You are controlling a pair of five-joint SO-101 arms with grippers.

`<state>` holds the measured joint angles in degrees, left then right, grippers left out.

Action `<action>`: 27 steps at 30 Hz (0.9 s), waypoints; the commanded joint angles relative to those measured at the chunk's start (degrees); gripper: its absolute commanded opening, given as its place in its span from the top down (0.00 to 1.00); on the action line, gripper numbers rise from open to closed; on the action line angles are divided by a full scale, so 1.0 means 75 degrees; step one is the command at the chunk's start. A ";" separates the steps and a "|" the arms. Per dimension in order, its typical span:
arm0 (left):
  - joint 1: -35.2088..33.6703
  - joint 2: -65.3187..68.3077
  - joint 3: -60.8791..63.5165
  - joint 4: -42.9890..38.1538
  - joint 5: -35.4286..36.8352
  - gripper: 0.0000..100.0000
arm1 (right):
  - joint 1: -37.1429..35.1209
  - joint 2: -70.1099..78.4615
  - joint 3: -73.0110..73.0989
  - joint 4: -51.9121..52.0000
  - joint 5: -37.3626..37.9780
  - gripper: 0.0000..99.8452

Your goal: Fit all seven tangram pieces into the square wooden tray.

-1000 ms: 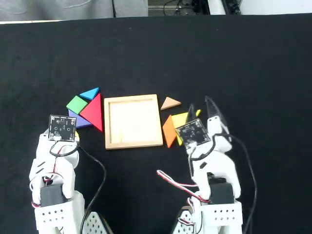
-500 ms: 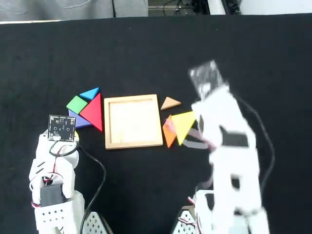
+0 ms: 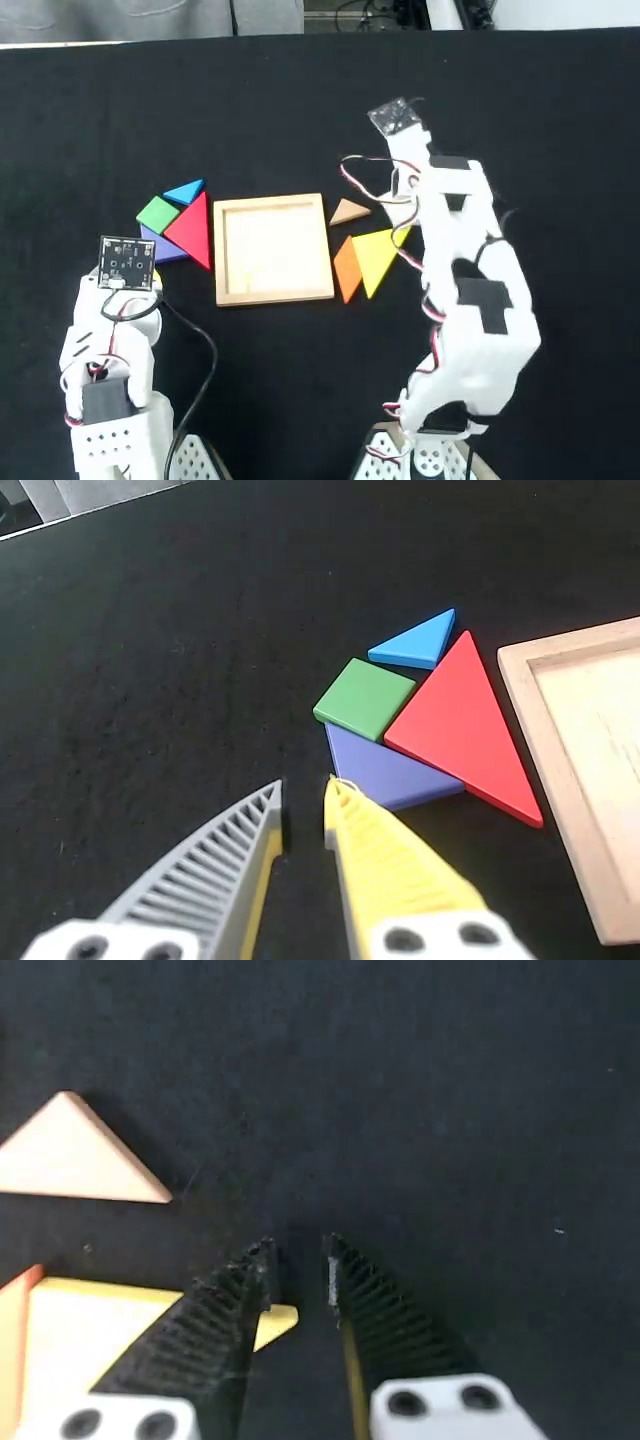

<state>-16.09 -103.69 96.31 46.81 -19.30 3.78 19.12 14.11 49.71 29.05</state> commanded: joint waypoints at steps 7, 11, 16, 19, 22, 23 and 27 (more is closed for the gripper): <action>-0.0029 -0.0059 0.0147 0.0023 0.0000 0.92 | 0.0750 -0.0592 0.0264 0.1383 0.2344 0.92; -0.0029 -0.0059 0.0147 0.0023 0.0000 0.92 | 0.0891 -0.1694 0.1260 0.2508 0.3774 0.96; -0.0018 -0.0059 0.0147 0.0012 0.0000 0.92 | 0.0129 -0.4202 0.3417 0.2544 0.4806 0.97; -0.0018 -0.0059 0.0147 0.0023 0.0000 0.92 | -0.0188 -0.5832 0.4261 0.1793 0.4806 0.94; -0.0018 -0.0059 0.0147 0.0023 0.0000 0.92 | -0.0457 -0.7039 0.4835 0.1348 0.4501 0.87; -0.0018 -0.0059 0.0147 0.0023 0.0000 0.92 | -0.0621 -0.7250 0.4941 0.1500 0.4478 0.83; -0.0018 -0.0059 0.0147 0.0023 0.0000 0.92 | -0.1465 -0.7039 0.4941 0.2356 0.4630 0.67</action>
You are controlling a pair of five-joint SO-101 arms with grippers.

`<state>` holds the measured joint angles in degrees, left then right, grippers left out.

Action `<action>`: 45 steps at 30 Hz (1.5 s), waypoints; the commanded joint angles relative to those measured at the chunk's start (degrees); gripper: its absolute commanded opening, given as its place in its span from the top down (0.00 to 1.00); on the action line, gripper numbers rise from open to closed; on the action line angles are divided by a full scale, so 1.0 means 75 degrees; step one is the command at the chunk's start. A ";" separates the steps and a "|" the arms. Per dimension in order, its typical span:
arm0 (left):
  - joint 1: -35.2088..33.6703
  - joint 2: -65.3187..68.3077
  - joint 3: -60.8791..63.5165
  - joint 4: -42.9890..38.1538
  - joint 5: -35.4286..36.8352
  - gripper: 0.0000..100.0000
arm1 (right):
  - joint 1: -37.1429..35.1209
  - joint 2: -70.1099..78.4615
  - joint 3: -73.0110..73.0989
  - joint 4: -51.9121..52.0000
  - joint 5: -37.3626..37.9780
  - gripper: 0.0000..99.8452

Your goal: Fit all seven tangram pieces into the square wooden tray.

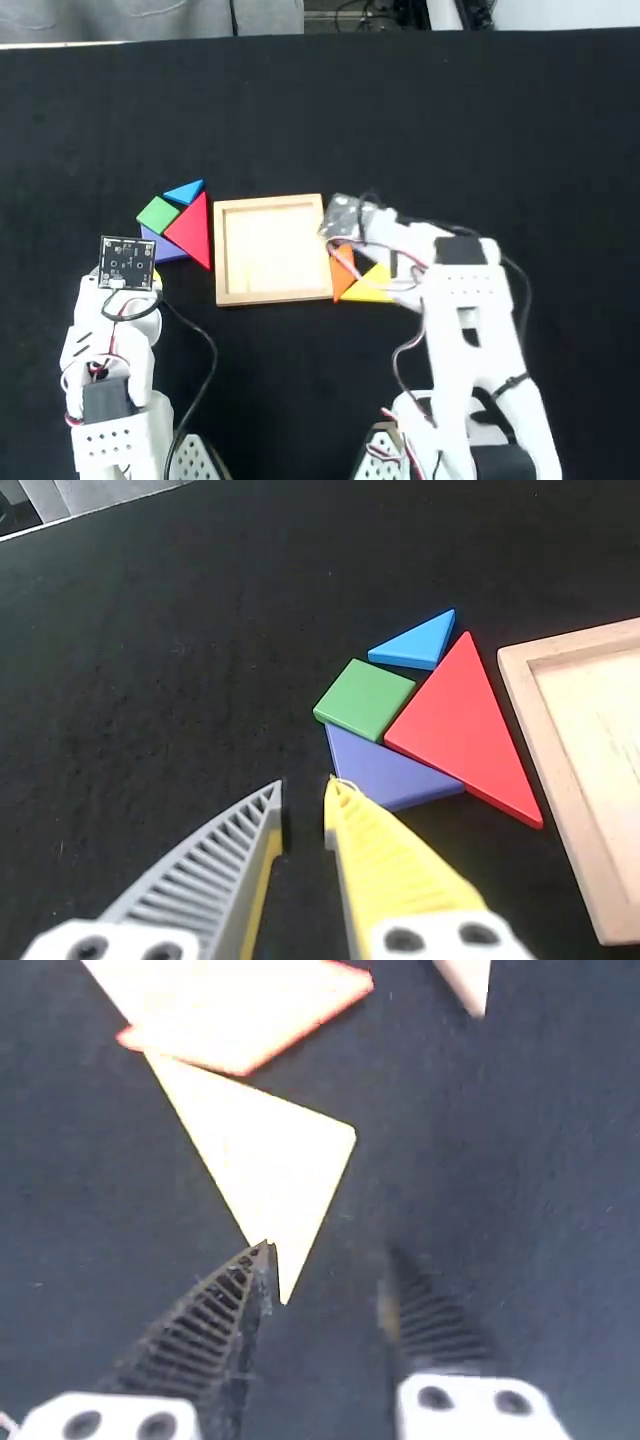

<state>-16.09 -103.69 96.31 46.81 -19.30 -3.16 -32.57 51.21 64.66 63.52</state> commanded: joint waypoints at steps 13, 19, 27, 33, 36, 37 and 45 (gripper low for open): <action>-0.0029 -0.0059 0.0147 0.0023 0.0000 0.92 | -0.0281 0.3112 -0.1506 0.0129 0.1594 0.65; -0.0029 -0.0059 0.0147 0.0012 0.0000 0.92 | -0.0105 0.4132 -0.2315 0.0152 0.1899 0.65; -0.0029 -0.0059 0.0147 0.0012 0.0000 0.92 | -0.0059 0.4788 -0.2374 0.0164 0.2157 0.65; -0.0018 -0.0059 0.0147 0.0012 0.0000 0.92 | -0.0070 0.4859 -0.2081 -0.0434 0.2075 0.65; -0.0018 -0.0059 0.0147 0.0012 0.0000 0.92 | -0.0059 0.4859 -0.2010 -0.0668 0.2040 0.70; -0.0018 -0.0059 0.0147 0.0012 0.0000 0.92 | -0.0082 0.4859 -0.2010 -0.0656 0.2040 0.73; -0.0018 -0.0059 0.0147 0.0023 0.0000 0.92 | -0.0094 0.4237 -0.2385 0.0152 0.2051 0.88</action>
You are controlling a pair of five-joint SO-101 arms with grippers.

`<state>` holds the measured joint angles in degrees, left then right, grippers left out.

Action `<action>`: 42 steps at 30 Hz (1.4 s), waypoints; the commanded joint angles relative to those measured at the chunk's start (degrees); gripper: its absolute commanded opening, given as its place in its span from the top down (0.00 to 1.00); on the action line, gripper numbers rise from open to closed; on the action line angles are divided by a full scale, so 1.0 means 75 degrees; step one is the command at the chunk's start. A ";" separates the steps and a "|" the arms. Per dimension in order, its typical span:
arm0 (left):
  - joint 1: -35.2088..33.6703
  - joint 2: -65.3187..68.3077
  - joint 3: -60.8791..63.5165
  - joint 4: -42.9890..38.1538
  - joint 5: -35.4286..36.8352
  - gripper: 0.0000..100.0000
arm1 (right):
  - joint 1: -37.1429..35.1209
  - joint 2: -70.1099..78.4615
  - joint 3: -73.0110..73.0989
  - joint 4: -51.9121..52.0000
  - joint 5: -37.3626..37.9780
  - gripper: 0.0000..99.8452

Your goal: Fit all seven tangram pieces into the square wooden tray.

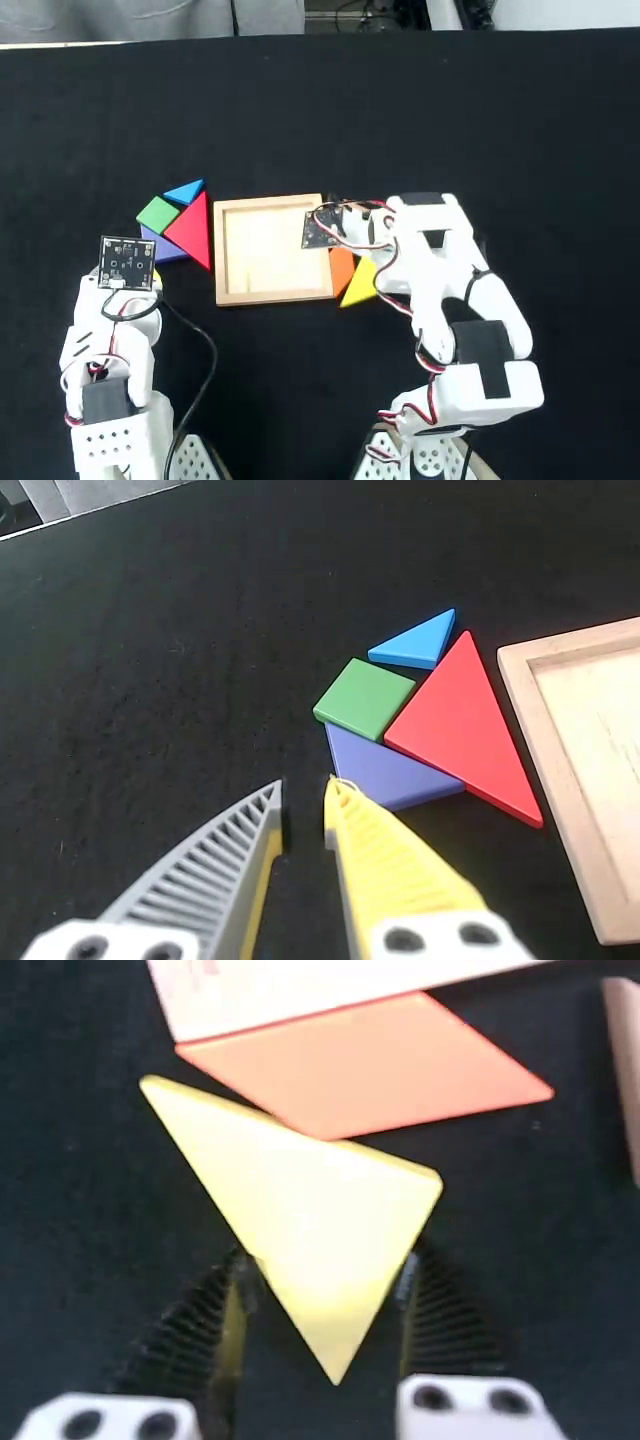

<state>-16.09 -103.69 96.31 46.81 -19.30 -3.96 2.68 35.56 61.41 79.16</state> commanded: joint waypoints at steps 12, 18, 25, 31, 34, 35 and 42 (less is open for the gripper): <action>-0.0018 -0.0059 0.0147 0.0023 0.0000 0.92 | -0.0105 -0.1342 -0.0475 0.2016 0.0399 0.65; -0.0018 -0.0059 0.0147 0.0023 0.0000 0.92 | -0.0176 -0.1342 -0.0510 0.1993 0.0610 0.68; -0.0018 -0.0059 0.0147 0.0023 0.0000 0.92 | -0.0832 -0.1330 0.0064 0.1219 0.0574 0.65; -0.0018 -0.0059 0.0147 0.0023 0.0000 0.92 | -0.1184 -0.1330 0.0721 0.0457 0.0574 0.64; -0.0018 -0.0059 0.0147 0.0023 0.0000 0.92 | -0.1172 -0.1330 0.0908 0.0188 0.0586 0.64; -0.0018 -0.0059 0.0147 0.0023 0.0000 0.92 | -0.1172 -0.1330 0.0967 0.0129 0.0598 0.64; -0.0018 -0.0059 0.0147 0.0023 0.0000 0.92 | -0.0996 -0.0557 0.0803 -0.0281 0.0610 0.64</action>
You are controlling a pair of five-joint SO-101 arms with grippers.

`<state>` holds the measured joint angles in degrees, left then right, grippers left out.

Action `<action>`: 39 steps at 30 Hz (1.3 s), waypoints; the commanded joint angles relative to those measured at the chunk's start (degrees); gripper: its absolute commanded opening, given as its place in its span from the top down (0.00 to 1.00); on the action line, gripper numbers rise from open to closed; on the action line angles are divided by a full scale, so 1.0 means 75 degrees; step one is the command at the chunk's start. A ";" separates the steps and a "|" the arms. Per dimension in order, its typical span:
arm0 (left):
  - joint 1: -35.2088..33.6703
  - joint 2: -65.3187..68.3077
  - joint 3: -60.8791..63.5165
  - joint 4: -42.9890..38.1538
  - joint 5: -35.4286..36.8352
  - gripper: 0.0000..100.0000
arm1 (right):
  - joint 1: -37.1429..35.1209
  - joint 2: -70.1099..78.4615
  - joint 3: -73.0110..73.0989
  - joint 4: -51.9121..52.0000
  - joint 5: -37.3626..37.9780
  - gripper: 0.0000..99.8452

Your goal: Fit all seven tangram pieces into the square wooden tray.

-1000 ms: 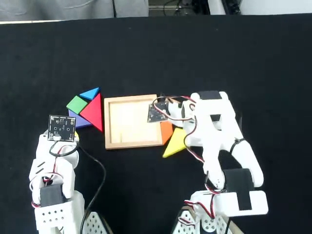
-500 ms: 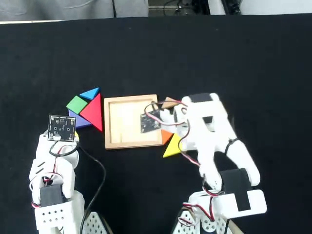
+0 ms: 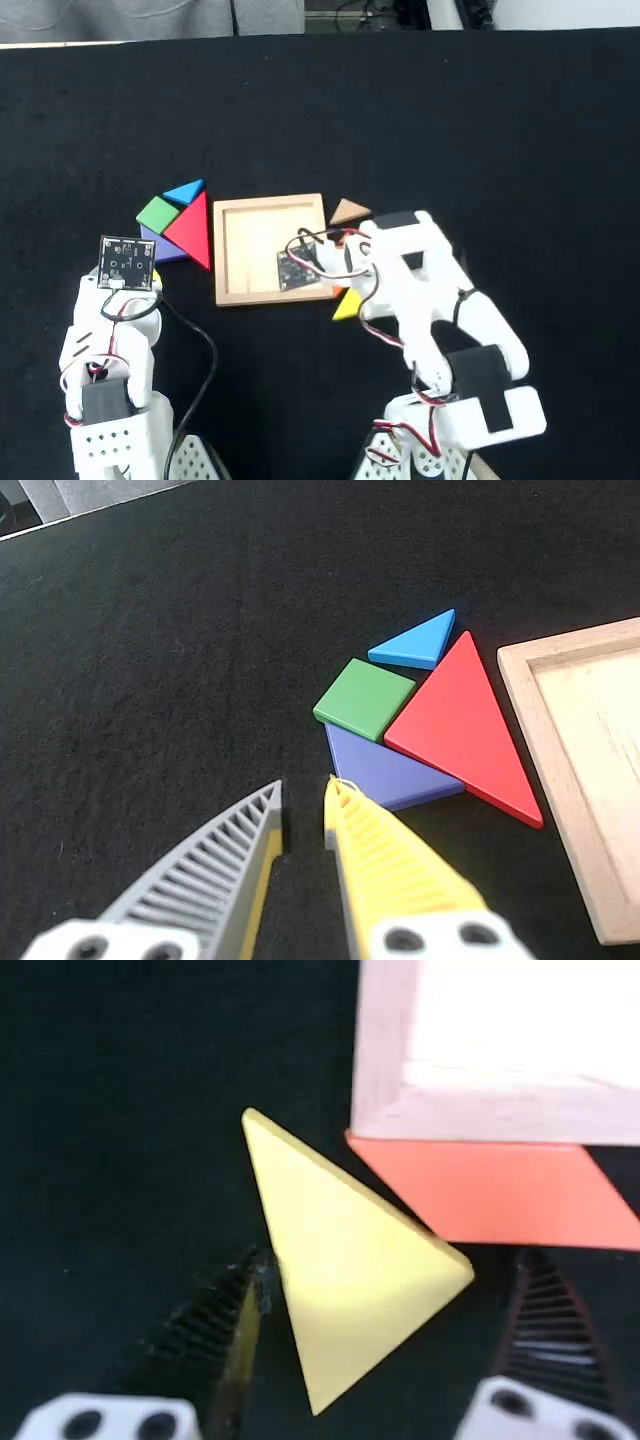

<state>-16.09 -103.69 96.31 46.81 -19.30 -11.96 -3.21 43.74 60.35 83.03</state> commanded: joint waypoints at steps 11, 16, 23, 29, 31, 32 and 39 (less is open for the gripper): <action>-0.0018 -0.0059 0.0147 0.0023 0.0000 0.92 | 0.0129 0.0803 -0.0885 0.0551 0.0375 0.75; -0.0018 -0.0059 0.0147 0.0023 0.0000 0.92 | 0.0281 0.0803 -0.0885 0.0563 0.0375 0.66; -0.0018 -0.0059 0.0147 0.0023 0.0000 0.92 | 0.0410 0.0803 -0.0897 0.0504 0.0375 0.66; -0.0018 -0.0059 0.0147 0.0023 0.0000 0.92 | 0.0387 0.0803 -0.0897 0.0504 0.0375 0.86; -0.0018 -0.0059 0.0147 0.0023 0.0000 0.92 | 0.0387 0.0803 -0.0897 0.0504 0.0375 0.92; -0.0018 -0.0059 0.0147 0.0023 0.0000 0.92 | 0.0375 0.0791 -0.0908 0.0527 0.0375 0.93; -0.0018 -0.0059 0.0147 0.0023 0.0000 0.92 | 0.0352 -0.0135 -0.2116 0.2180 0.0375 0.90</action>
<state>-16.09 -103.69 96.31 46.81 -19.30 -10.20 1.54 33.71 69.93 85.23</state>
